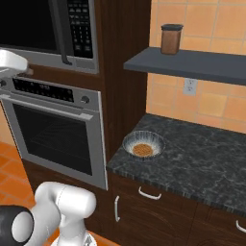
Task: Open the microwave, place the bowl with waffle inside the microwave, then close the microwave door and turn it on.
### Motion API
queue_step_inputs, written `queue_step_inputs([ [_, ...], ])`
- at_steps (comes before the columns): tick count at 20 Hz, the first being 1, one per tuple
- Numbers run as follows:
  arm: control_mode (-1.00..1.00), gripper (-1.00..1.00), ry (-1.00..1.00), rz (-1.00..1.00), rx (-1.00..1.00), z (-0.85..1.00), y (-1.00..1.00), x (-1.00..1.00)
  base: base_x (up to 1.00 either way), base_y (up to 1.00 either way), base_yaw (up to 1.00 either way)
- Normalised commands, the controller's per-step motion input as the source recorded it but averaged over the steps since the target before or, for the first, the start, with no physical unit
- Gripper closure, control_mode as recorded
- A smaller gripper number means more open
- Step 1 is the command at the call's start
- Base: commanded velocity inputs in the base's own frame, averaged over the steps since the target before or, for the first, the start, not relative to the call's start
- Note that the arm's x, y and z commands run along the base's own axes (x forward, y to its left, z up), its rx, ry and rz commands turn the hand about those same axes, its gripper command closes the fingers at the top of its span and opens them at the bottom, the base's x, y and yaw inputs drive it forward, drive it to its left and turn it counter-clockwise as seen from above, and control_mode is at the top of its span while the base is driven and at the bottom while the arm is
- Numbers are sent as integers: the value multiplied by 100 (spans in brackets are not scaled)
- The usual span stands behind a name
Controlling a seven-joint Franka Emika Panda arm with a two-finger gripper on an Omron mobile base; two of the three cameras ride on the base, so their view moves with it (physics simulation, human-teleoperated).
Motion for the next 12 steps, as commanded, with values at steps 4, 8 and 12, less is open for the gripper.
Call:
queue_step_inputs([
  [4,-100,-100,-21,-3,19,14,-50,30,0,0,0],
  [8,-100,-100,-19,-1,8,11,-21,55,0,0,0],
  [12,-100,-100,-6,0,0,7,0,80,0,0,0],
])
